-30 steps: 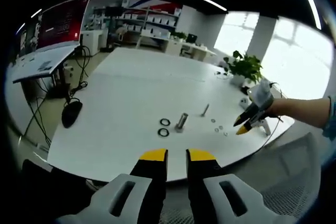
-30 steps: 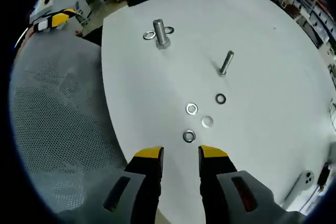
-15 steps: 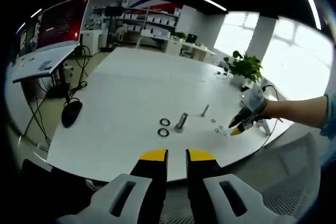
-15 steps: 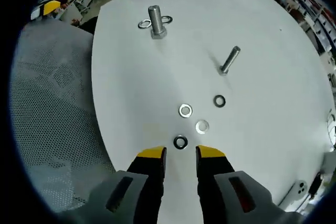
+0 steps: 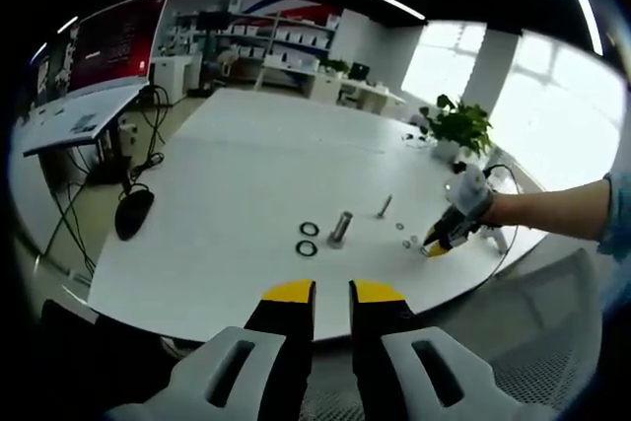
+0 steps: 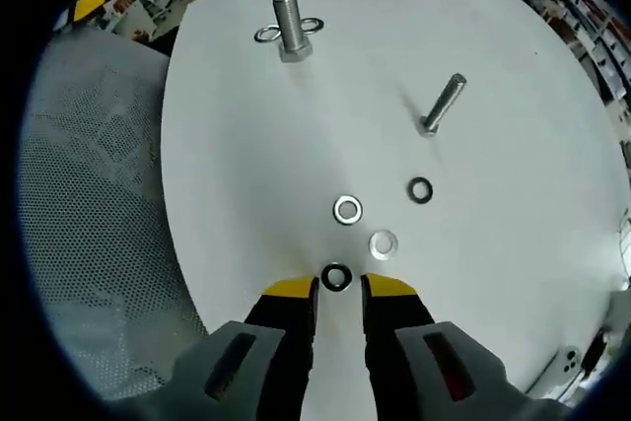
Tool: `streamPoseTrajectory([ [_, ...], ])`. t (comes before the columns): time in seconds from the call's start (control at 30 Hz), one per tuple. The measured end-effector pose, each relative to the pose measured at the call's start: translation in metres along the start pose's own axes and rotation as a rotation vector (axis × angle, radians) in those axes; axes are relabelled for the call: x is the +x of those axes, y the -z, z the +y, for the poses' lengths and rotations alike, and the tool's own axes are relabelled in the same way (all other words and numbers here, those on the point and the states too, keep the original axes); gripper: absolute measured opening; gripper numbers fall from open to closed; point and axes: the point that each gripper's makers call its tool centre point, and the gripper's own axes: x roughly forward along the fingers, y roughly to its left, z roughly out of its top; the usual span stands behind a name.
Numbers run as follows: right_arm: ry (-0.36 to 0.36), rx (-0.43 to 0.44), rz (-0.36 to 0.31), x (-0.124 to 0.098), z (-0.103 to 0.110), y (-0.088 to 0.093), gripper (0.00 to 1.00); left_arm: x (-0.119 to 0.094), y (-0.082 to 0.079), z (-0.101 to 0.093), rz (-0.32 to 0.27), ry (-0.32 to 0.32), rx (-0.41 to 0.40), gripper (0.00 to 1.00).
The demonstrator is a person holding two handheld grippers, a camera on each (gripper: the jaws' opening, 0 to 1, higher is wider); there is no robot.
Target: Place the washer onto the threaded stud by aligning its center hole with the stud, sliding it down to the base, and recovering from edge contact or off-axis alignment until the washer reaches the visible bottom stop.
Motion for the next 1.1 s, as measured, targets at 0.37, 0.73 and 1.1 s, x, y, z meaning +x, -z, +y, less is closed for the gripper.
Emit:
streamPoseTrajectory([
  [0.37,0.019,-0.06,0.02,0.0003,0.0025,0.0011,0.19,0.0003,-0.0009,-0.0007,-0.004,0.005,0.001,0.11],
  [0.73,0.006,-0.102,0.163,0.0026,0.0024,-0.0004,0.19,0.0008,-0.001,-0.0009,-0.003,0.005,0.002,0.11],
  [1.1,0.031,-0.079,0.211,0.0027,0.0019,0.0009,0.19,0.0005,0.0003,-0.0012,0.002,0.006,-0.001,0.11],
])
